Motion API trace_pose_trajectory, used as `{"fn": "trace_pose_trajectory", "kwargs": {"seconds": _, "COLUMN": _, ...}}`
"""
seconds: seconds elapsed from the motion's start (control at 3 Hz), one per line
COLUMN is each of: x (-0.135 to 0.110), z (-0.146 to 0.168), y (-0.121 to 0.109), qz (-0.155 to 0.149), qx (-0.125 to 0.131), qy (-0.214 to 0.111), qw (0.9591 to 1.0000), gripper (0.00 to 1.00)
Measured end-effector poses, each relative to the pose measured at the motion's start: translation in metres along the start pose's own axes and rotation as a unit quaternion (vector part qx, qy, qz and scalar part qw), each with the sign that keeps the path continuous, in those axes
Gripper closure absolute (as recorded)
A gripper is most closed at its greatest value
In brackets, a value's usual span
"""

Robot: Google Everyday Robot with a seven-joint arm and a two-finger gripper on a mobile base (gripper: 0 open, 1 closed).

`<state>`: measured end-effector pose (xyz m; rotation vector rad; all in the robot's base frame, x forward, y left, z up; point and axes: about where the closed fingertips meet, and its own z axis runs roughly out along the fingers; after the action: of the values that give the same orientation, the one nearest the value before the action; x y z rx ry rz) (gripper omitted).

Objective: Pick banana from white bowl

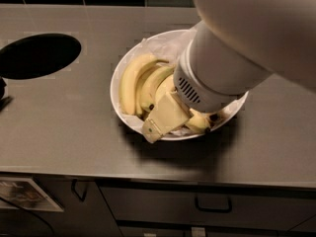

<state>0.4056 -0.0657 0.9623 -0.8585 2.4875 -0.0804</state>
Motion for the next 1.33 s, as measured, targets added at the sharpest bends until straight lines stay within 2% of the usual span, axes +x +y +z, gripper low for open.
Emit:
{"fn": "trace_pose_trajectory", "kwargs": {"seconds": 0.33, "x": 0.000, "z": 0.000, "y": 0.000, "qz": 0.000, "qx": 0.000, "qy": 0.000, "qw": 1.0000, "gripper": 0.00}}
{"fn": "trace_pose_trajectory", "kwargs": {"seconds": 0.67, "x": 0.000, "z": 0.000, "y": 0.000, "qz": 0.000, "qx": 0.000, "qy": 0.000, "qw": 1.0000, "gripper": 0.19}}
{"fn": "trace_pose_trajectory", "kwargs": {"seconds": 1.0, "x": -0.014, "z": 0.005, "y": 0.001, "qz": 0.009, "qx": -0.005, "qy": -0.020, "qw": 0.9998, "gripper": 0.48}}
{"fn": "trace_pose_trajectory", "kwargs": {"seconds": 1.33, "x": -0.016, "z": 0.000, "y": 0.003, "qz": 0.007, "qx": -0.003, "qy": -0.024, "qw": 0.9997, "gripper": 0.43}}
